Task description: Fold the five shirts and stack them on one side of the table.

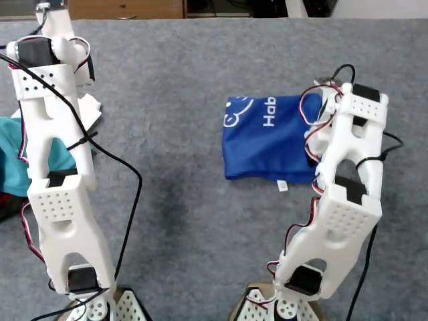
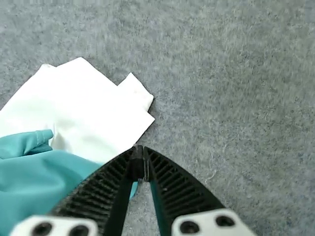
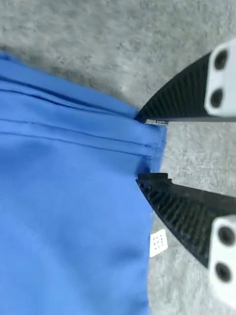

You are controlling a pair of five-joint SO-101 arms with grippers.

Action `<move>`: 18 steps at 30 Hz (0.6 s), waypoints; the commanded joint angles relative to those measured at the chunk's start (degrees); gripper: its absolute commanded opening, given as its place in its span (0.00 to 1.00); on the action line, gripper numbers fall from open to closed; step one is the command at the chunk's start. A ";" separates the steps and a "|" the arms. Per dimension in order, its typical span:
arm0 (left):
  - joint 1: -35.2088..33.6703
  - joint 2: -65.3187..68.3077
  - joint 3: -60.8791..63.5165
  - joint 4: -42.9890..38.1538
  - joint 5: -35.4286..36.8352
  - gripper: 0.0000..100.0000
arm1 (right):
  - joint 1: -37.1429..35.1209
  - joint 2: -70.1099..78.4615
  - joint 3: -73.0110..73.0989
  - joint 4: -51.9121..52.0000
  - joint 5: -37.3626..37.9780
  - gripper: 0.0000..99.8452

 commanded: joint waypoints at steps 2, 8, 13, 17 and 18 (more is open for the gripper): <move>-0.09 -3.65 -0.18 0.70 0.09 0.02 | 0.04 -3.47 0.66 -2.46 -0.35 0.17; -0.09 -3.65 -0.18 0.70 0.09 0.02 | 0.04 -3.82 0.31 -1.93 -0.26 0.11; -0.09 -3.65 -0.26 0.70 0.09 0.02 | 0.04 -3.82 -0.48 -0.79 -0.09 0.01; -0.09 -3.65 -0.26 0.70 0.09 0.02 | 0.22 -3.91 -0.75 -0.70 -0.09 0.01; -0.09 -3.65 -0.26 0.70 0.09 0.02 | 0.22 -3.91 -0.75 -0.70 -0.09 0.01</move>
